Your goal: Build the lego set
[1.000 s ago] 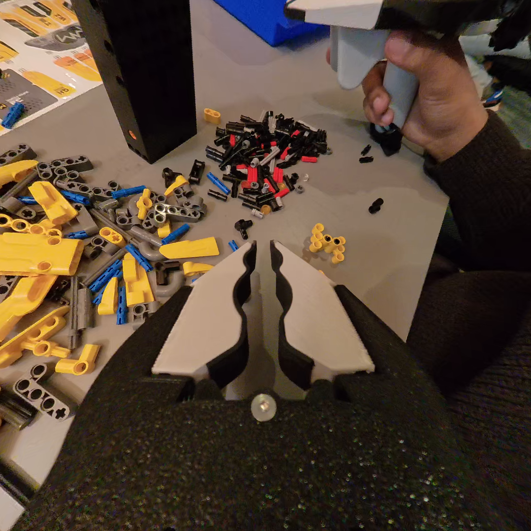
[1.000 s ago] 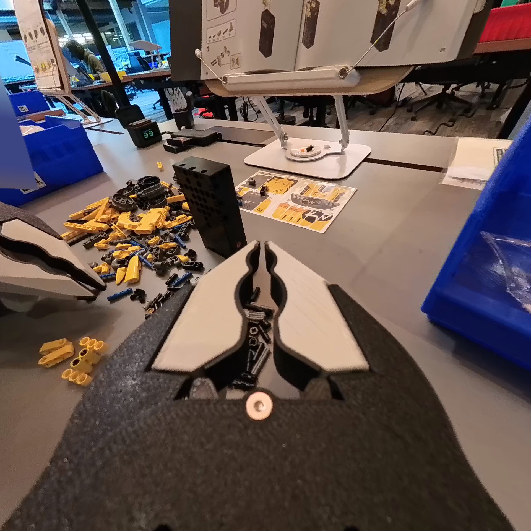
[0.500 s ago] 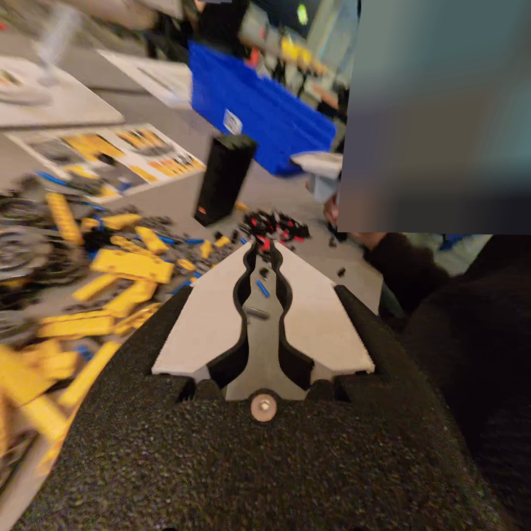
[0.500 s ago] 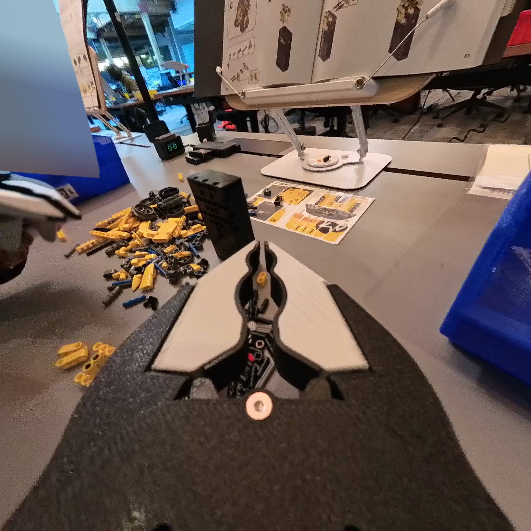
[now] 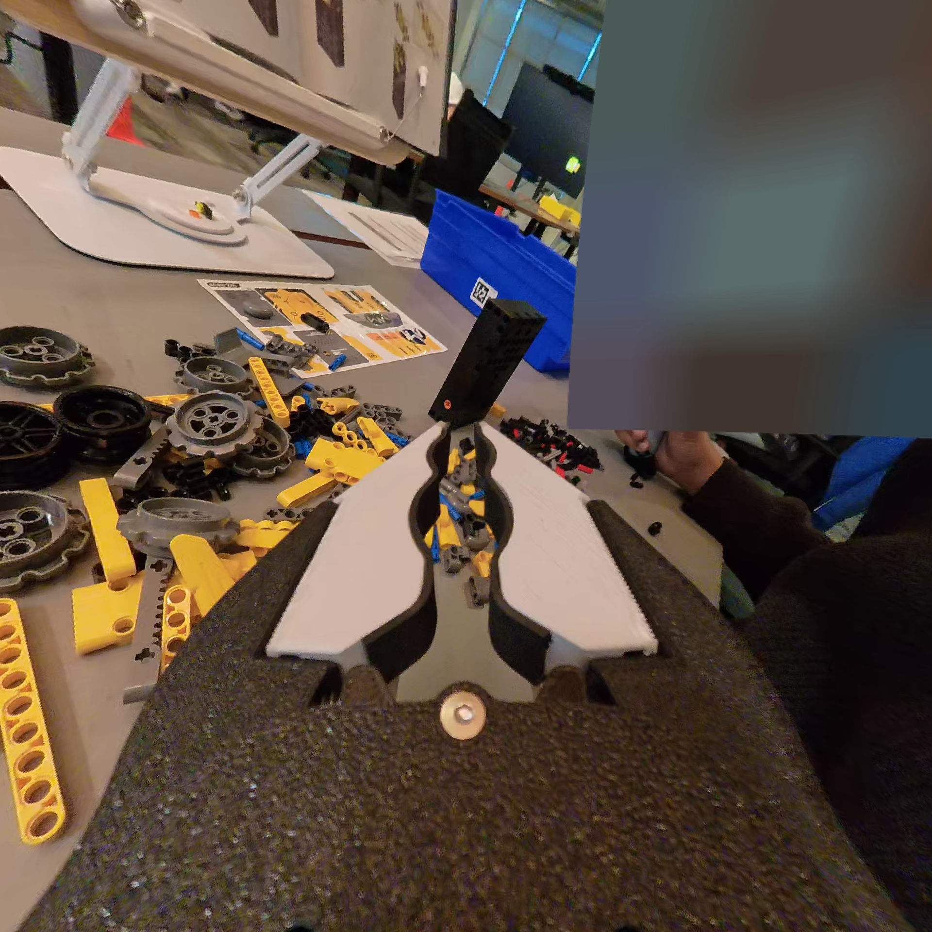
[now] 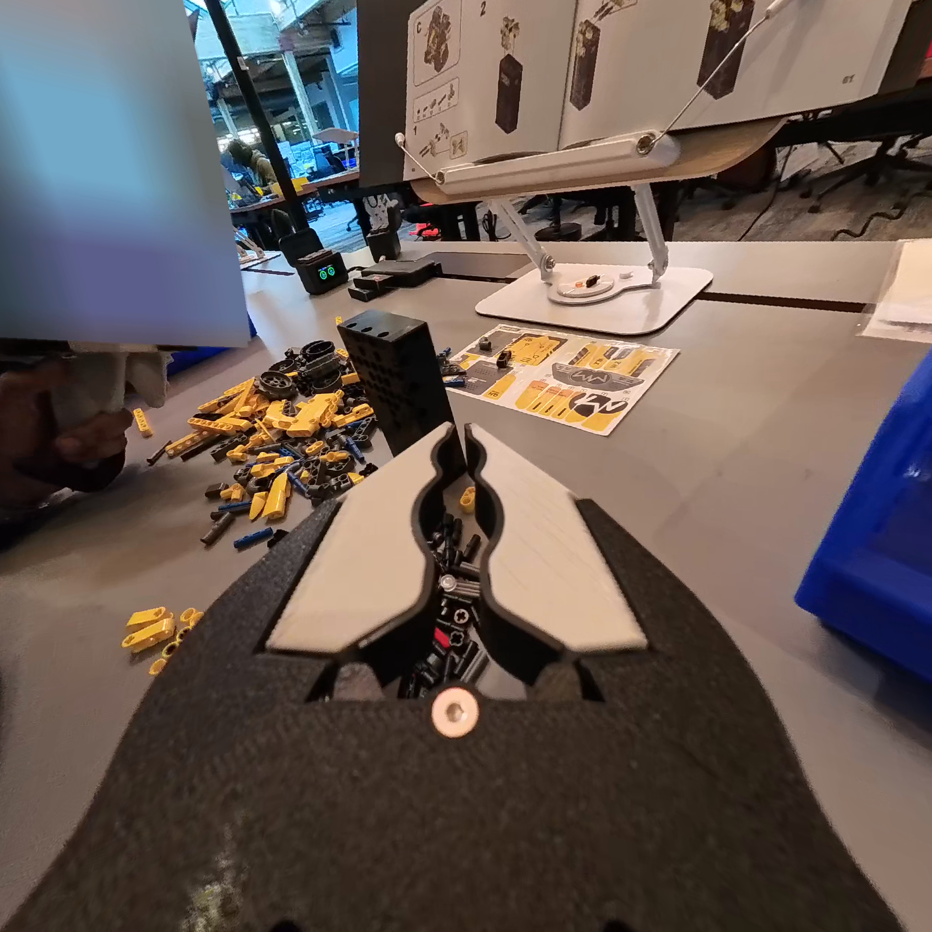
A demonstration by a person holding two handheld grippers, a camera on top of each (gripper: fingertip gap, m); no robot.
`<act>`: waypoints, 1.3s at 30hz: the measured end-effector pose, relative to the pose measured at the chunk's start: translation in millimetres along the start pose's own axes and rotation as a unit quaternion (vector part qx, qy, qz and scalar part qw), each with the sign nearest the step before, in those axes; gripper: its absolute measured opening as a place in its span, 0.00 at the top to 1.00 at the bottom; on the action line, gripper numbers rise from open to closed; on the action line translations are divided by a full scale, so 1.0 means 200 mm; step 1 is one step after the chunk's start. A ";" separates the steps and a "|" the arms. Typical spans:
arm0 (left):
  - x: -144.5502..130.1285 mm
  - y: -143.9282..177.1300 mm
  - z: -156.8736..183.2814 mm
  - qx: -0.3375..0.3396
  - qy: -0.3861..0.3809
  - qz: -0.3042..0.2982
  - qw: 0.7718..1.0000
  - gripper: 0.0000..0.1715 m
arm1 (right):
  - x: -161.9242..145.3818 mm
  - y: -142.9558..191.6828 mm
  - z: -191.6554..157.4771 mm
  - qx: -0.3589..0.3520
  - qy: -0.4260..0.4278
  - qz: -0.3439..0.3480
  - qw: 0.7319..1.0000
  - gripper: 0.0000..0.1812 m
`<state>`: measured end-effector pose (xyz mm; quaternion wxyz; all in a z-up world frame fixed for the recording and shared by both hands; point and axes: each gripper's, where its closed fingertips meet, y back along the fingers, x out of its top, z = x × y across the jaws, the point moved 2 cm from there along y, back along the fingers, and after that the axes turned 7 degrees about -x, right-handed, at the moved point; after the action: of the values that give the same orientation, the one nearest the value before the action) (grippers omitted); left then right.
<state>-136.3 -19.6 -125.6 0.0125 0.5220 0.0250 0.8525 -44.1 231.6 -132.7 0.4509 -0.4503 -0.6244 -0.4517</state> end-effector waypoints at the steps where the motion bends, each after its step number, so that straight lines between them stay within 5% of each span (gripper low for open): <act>1: -0.01 -0.01 0.00 0.004 -0.001 -0.006 1.000 0.95 | 0.00 0.00 0.00 0.001 -0.001 0.000 1.000 0.99; 15: -0.09 -0.08 0.00 0.037 -0.045 -0.069 0.996 0.95 | -0.04 -0.03 -0.02 -0.027 0.052 -0.027 0.998 0.98; 21: -0.12 -0.10 0.00 0.080 -0.095 -0.093 0.988 0.89 | -0.05 -0.03 0.01 -0.066 0.060 -0.037 0.995 0.87; 39: -0.27 -0.19 -0.01 0.194 -0.259 -0.214 0.922 0.88 | -0.09 0.02 -0.04 -0.085 0.110 -0.053 0.989 0.88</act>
<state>-114.1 15.1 -177.2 0.0995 0.6990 0.2969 0.6429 -36.1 221.9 -148.0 0.4521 -0.4013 -0.5534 -0.5731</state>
